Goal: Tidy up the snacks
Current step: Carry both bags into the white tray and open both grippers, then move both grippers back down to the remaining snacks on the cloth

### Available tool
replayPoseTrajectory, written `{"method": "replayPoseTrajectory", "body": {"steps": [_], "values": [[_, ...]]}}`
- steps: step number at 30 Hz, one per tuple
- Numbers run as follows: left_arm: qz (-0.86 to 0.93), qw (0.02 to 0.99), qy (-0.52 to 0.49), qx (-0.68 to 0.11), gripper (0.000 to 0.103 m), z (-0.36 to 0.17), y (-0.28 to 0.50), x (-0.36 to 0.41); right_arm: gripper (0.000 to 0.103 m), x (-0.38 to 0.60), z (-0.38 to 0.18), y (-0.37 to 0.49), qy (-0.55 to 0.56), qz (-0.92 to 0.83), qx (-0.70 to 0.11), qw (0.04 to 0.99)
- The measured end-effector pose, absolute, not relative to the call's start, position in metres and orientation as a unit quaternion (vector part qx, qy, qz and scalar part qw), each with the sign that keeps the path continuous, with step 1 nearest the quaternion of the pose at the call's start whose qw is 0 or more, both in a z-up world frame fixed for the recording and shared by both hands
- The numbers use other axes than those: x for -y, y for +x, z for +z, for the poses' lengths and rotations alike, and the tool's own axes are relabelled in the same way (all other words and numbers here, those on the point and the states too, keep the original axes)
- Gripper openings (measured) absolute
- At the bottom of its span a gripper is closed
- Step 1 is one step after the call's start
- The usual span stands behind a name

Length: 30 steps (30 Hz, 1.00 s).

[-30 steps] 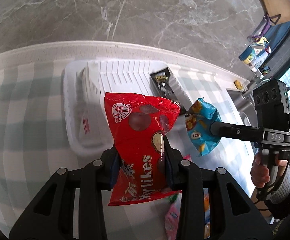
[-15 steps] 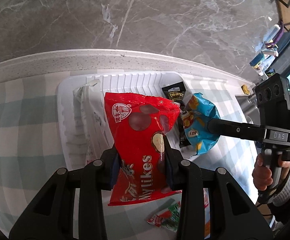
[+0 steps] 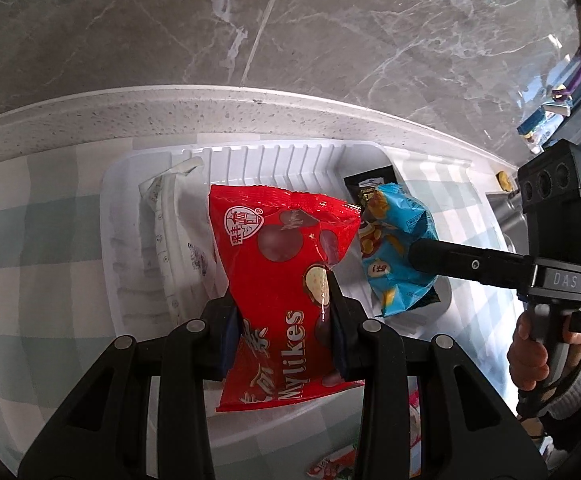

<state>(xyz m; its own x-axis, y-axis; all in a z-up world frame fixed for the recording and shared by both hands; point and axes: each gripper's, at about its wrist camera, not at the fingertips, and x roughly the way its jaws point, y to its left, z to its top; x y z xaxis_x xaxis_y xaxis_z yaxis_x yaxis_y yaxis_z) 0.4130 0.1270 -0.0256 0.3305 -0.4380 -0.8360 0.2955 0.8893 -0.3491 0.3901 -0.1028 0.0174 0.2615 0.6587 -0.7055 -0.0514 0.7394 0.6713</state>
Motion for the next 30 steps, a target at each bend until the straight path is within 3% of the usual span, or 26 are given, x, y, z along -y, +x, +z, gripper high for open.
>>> {"method": "replayPoseTrajectory", "body": {"steps": [3, 10, 15, 30], "values": [[-0.216, 0.814, -0.06, -0.537, 0.035, -0.03, 0.417, -0.123, 0.041, 0.102, 0.013, 0.394, 0.265, 0.23, -0.563, 0.748], [-0.207, 0.822, -0.052, -0.528, 0.05, -0.032, 0.421, -0.116, 0.044, 0.1, 0.015, 0.395, 0.241, 0.222, -0.56, 0.761], [-0.2, 0.828, -0.047, -0.521, 0.05, -0.025, 0.416, -0.117, 0.049, 0.102, 0.026, 0.39, 0.231, 0.222, -0.549, 0.772], [-0.206, 0.841, -0.017, -0.5, 0.051, 0.024, 0.329, -0.123, 0.051, 0.123, 0.072, 0.315, 0.205, 0.234, -0.517, 0.798]]}}
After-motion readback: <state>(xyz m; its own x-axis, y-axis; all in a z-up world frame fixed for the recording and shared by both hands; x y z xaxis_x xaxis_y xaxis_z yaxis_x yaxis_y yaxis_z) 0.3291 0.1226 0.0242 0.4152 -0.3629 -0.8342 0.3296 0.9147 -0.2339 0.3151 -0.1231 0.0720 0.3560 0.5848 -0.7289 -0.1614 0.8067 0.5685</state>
